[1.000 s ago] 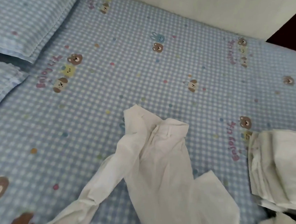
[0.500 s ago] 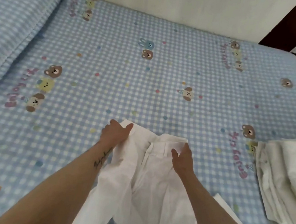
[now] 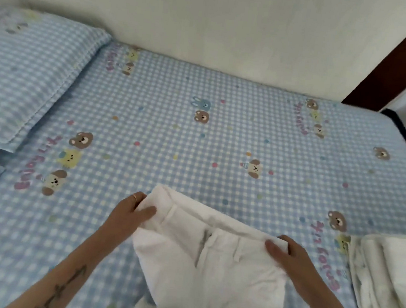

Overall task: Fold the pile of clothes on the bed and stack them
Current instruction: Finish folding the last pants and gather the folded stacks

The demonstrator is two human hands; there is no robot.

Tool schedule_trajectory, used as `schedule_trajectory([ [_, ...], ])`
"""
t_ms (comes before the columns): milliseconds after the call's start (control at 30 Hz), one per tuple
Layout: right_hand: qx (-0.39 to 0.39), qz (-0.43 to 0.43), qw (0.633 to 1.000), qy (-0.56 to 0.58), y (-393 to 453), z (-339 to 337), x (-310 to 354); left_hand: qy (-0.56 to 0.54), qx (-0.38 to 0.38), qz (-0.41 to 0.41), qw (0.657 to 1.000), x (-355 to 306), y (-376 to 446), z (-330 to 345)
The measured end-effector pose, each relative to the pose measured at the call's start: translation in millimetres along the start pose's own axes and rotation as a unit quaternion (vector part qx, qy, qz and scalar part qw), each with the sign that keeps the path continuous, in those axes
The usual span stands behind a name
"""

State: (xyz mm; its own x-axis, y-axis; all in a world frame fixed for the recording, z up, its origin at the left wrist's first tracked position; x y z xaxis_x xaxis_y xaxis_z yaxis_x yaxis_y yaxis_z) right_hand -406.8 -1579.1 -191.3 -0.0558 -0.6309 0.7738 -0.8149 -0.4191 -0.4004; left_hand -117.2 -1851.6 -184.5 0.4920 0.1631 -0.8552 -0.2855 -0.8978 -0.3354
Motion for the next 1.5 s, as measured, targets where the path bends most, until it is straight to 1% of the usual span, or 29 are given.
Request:
schedule_trajectory([
  [100,-0.113,-0.097,0.989,-0.001,-54.0,-62.0,91.1,-0.059,0.000,0.046,0.997,-77.7,-54.4,-40.3],
  [200,-0.220,-0.172,0.959,0.044,-125.2,-129.4,186.1,-0.124,-0.038,0.100,0.987,-169.7,-117.6,-82.6],
  [267,-0.269,-0.211,0.937,0.075,-173.4,-164.5,244.8,-0.157,-0.073,0.160,0.972,-235.4,-168.4,-106.0],
  [333,-0.303,-0.248,0.913,0.114,-227.4,-196.7,300.1,-0.155,-0.124,0.239,0.951,-300.6,-228.8,-130.6],
  [367,-0.306,-0.268,0.903,0.139,-255.7,-209.5,326.8,-0.164,-0.148,0.275,0.936,-331.0,-261.6,-142.2],
  [433,-0.289,-0.297,0.889,0.194,-305.9,-223.1,369.9,-0.184,-0.184,0.332,0.907,-381.1,-325.7,-156.3],
  [533,-0.228,-0.333,0.880,0.249,-380.2,-238.2,421.8,-0.195,-0.227,0.409,0.862,-443.9,-413.6,-165.4],
  [600,-0.187,-0.358,0.873,0.274,-420.2,-244.8,443.7,-0.203,-0.256,0.449,0.832,-471.9,-457.8,-169.7],
  [667,-0.169,-0.378,0.860,0.299,-455.2,-261.8,455.1,-0.215,-0.289,0.480,0.800,-490.6,-493.9,-178.9],
  [700,-0.167,-0.384,0.854,0.310,-469.2,-271.9,457.0,-0.210,-0.303,0.489,0.790,-496.3,-507.2,-182.1],
  [767,-0.163,-0.401,0.846,0.312,-489.8,-286.5,458.8,-0.199,-0.316,0.503,0.779,-502.9,-527.1,-182.7],
  [800,-0.150,-0.411,0.845,0.308,-499.3,-291.2,459.1,-0.211,-0.311,0.503,0.779,-504.5,-535.0,-181.7],
  [867,-0.099,-0.421,0.852,0.296,-513.4,-292.4,459.1,-0.244,-0.267,0.490,0.793,-509.8,-544.5,-175.7],
  [900,-0.080,-0.425,0.856,0.283,-518.5,-294.1,458.8,-0.234,-0.253,0.495,0.798,-513.6,-551.5,-172.0],
  [933,-0.075,-0.430,0.858,0.272,-520.6,-299.4,459.5,-0.209,-0.231,0.505,0.805,-518.0,-555.7,-166.7],
  [1000,-0.082,-0.440,0.850,0.279,-521.5,-322.1,459.6,-0.180,-0.147,0.513,0.827,-526.6,-562.4,-161.3],
  [1033,-0.080,-0.441,0.845,0.291,-519.9,-335.2,459.5,-0.156,-0.126,0.529,0.824,-533.0,-569.2,-165.3],
  [1067,-0.073,-0.448,0.841,0.294,-518.8,-345.2,459.7,-0.118,-0.145,0.571,0.799,-543.0,-580.6,-175.8],
  [1100,-0.059,-0.460,0.837,0.291,-519.6,-350.4,461.1,-0.046,-0.182,0.621,0.761,-555.9,-590.2,-184.5],
  [1133,-0.043,-0.476,0.831,0.286,-522.9,-353.9,461.6,0.049,-0.199,0.661,0.722,-570.1,-598.1,-183.4],
  [1167,-0.029,-0.490,0.824,0.284,-526.4,-356.0,461.7,0.153,-0.189,0.671,0.700,-583.8,-598.1,-176.5],
  [1200,-0.020,-0.497,0.817,0.290,-528.4,-358.3,459.5,0.244,-0.162,0.654,0.697,-594.3,-593.8,-167.8],
  [1233,-0.019,-0.496,0.814,0.301,-528.8,-360.6,455.8,0.297,-0.125,0.629,0.707,-600.9,-589.3,-160.2],
  [1267,-0.027,-0.488,0.815,0.311,-526.4,-362.4,450.5,0.321,-0.097,0.614,0.714,-604.4,-587.1,-155.5],
  [1300,-0.039,-0.473,0.821,0.316,-520.5,-365.4,441.1,0.314,-0.090,0.624,0.710,-611.0,-590.2,-153.1],
  [1333,-0.048,-0.452,0.837,0.304,-512.3,-364.7,429.8,0.302,-0.089,0.636,0.705,-617.6,-593.3,-153.7],
  [1400,-0.045,-0.414,0.881,0.225,-497.6,-350.2,402.4,0.280,-0.088,0.648,0.703,-630.3,-596.8,-157.6],
  [1433,-0.039,-0.404,0.895,0.187,-493.2,-341.4,390.0,0.274,-0.085,0.648,0.705,-638.0,-599.4,-161.2],
  [1500,-0.043,-0.394,0.903,0.167,-487.2,-340.3,372.9,0.276,-0.084,0.648,0.705,-656.3,-608.5,-164.4],
])
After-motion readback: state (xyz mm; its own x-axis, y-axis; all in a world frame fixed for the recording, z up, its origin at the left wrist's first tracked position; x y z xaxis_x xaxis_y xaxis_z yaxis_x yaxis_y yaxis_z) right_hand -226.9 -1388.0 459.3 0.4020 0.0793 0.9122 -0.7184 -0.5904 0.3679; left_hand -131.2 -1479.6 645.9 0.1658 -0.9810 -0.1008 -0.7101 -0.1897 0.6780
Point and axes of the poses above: each hand's wrist, its own y-axis towards the middle knuckle, its own z-axis out of the palm, x = y × z, the point moved 10 cm from there along y, towards the middle knuckle, and after that the axes turned 13 degrees about -x, right-handed, at the moved point
